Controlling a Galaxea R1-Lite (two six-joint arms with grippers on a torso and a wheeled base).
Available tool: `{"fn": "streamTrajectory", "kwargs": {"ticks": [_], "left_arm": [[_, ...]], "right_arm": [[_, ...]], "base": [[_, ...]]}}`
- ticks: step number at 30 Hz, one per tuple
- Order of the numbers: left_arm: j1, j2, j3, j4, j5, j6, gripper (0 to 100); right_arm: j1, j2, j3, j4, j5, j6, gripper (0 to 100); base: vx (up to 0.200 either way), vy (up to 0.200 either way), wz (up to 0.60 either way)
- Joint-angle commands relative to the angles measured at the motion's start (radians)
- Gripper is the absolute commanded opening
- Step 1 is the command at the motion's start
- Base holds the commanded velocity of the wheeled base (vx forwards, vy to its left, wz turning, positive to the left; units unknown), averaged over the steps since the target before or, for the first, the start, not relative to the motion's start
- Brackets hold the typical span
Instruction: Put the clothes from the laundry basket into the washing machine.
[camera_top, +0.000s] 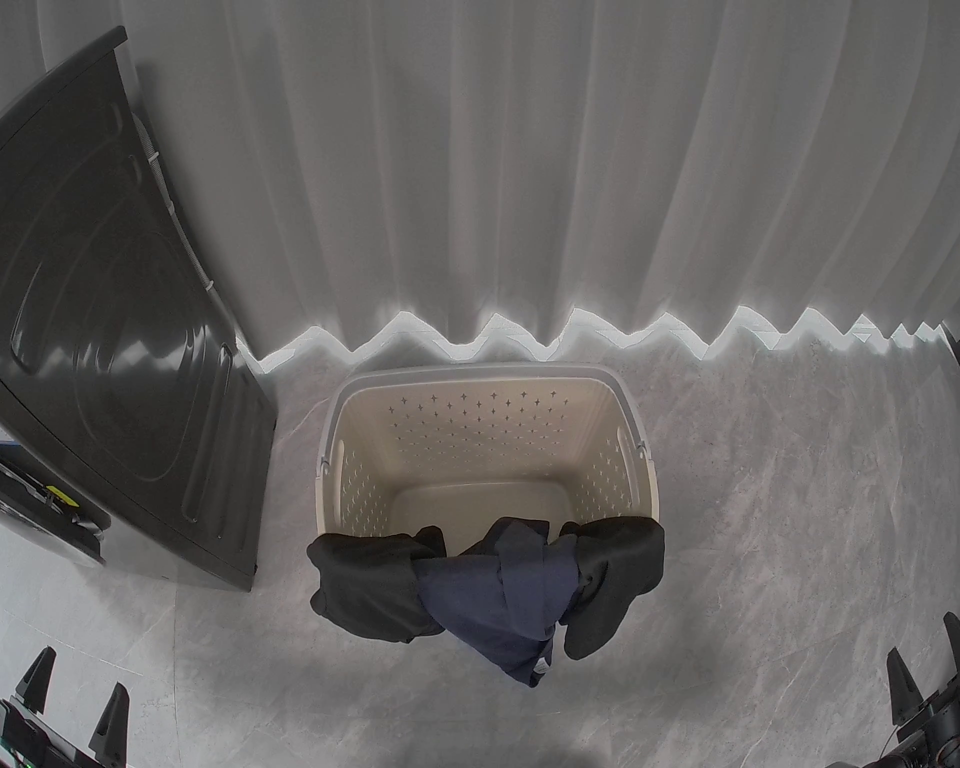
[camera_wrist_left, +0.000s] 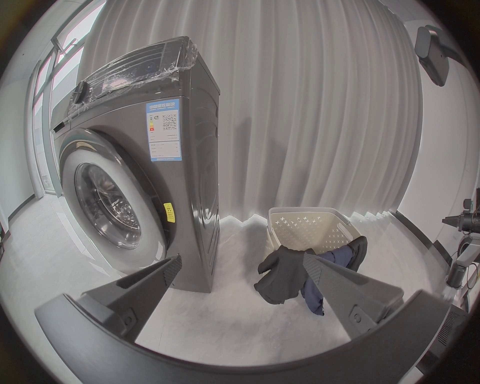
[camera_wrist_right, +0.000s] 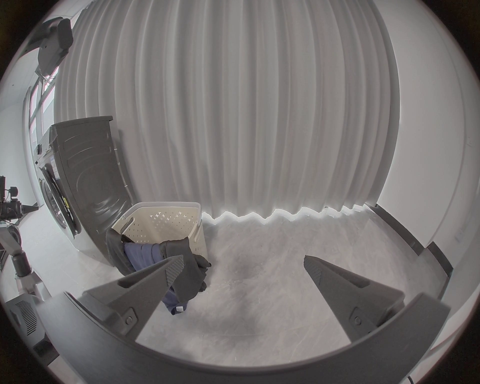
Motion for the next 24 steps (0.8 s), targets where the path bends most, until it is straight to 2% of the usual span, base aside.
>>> {"fn": "streamTrajectory", "kwargs": {"ticks": [1, 3, 9, 15, 21, 24], "left_arm": [[0.000, -0.017, 0.016, 0.000, 0.000, -0.001, 100], [0.000, -0.017, 0.016, 0.000, 0.000, -0.001, 100], [0.001, -0.017, 0.016, 0.000, 0.000, -0.001, 100], [0.000, -0.017, 0.016, 0.000, 0.000, -0.001, 100], [0.001, -0.017, 0.016, 0.000, 0.002, -0.001, 100], [0.000, -0.017, 0.016, 0.000, 0.002, -0.001, 100]], "right_arm": [[0.001, -0.016, 0.018, -0.001, 0.000, 0.000, 100], [0.001, -0.016, 0.018, 0.000, 0.000, 0.000, 100], [0.001, -0.016, 0.018, -0.001, 0.000, 0.000, 100], [0.001, -0.016, 0.018, -0.001, 0.000, 0.000, 100], [0.001, -0.016, 0.018, -0.001, 0.000, 0.000, 100], [0.001, -0.016, 0.018, -0.001, 0.000, 0.000, 100]], "base": [[0.000, 0.000, 0.00], [0.000, 0.000, 0.00], [0.200, 0.000, 0.00], [0.000, 0.000, 0.00], [0.200, 0.000, 0.00], [0.000, 0.000, 0.00]]}}
